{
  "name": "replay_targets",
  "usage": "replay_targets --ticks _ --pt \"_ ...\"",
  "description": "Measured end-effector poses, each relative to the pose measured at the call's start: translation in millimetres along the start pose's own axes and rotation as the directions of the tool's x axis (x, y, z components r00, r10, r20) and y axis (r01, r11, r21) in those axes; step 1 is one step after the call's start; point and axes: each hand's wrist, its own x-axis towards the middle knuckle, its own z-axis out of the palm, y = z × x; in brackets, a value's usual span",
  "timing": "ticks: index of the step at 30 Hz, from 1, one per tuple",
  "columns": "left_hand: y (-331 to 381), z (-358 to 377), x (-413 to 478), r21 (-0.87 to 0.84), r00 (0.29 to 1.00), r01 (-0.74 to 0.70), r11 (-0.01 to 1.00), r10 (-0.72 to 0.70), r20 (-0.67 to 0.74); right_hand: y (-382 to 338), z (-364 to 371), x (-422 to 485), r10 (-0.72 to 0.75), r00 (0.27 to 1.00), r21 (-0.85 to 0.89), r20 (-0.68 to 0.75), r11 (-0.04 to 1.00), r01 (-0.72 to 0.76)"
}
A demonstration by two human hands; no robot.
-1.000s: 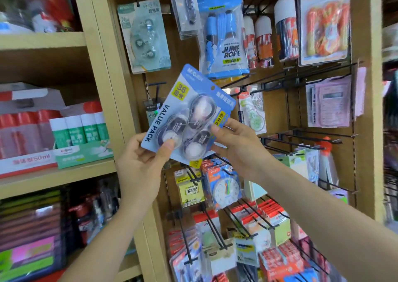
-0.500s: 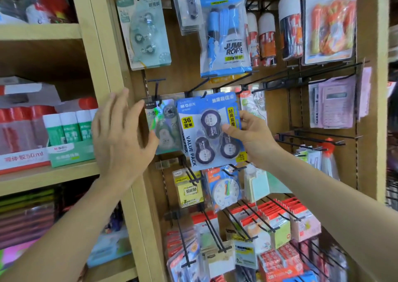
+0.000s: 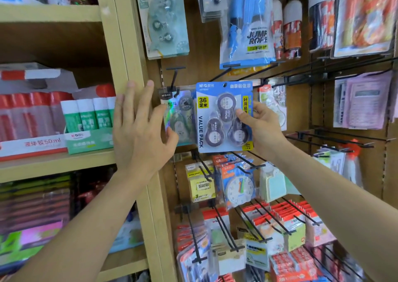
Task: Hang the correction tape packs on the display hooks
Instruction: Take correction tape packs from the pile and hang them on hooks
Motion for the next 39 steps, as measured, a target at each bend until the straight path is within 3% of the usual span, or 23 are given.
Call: replay_targets --ticks 5,14,18,21,23,26,31,34,37,39 --pt "0.0 3.2 -0.9 -0.007 0.999 -0.009 1.000 0.009 -0.035 1.0 -1.2 2.9 -0.030 0.998 -0.043 -0.052 0.999 0.028" --pt "0.0 3.3 -1.4 -0.003 1.000 -0.017 1.000 0.016 -0.022 9.5 4.3 10.6 -0.140 0.981 -0.318 -0.132 0.944 0.092" --pt "-0.8 2.6 -2.1 0.008 1.000 -0.016 1.000 0.016 -0.002 8.9 4.2 8.1 -0.195 0.964 -0.521 -0.182 0.850 0.074" --pt "0.0 1.2 -1.9 0.016 1.000 -0.016 1.000 0.016 0.012 4.6 1.8 2.0 -0.285 0.937 -0.698 -0.202 0.713 0.067" --pt "0.1 1.6 -1.8 -0.006 1.000 -0.021 1.000 0.022 0.009 2.6 0.3 -6.1 -0.359 0.916 -0.775 -0.178 0.624 0.094" --pt "-1.9 -1.4 -0.4 -0.172 1.000 -0.011 0.985 0.011 -0.003 -2.0 1.1 -28.3 -0.392 0.918 -0.761 -0.062 0.614 0.211" --pt "13.4 -30.2 -11.8 -0.507 0.988 0.149 0.849 -0.104 0.116 -6.7 -8.2 -80.7 -0.266 0.945 -0.730 0.191 0.605 0.318" --pt "30.3 -46.7 -43.3 -0.588 0.979 0.086 0.804 0.042 0.200 0.3 -27.9 -115.9 -0.164 0.955 -0.734 0.247 0.612 0.295" --pt "45.6 -57.3 -86.6 -0.587 0.874 0.163 0.793 0.161 0.459 12.0 -54.0 -150.9 -0.079 0.957 -0.767 0.279 0.582 0.271" --pt "54.4 -61.6 -121.4 -0.598 0.811 0.215 0.772 0.200 0.549 22.7 -73.6 -175.7 -0.031 0.956 -0.784 0.290 0.565 0.256"
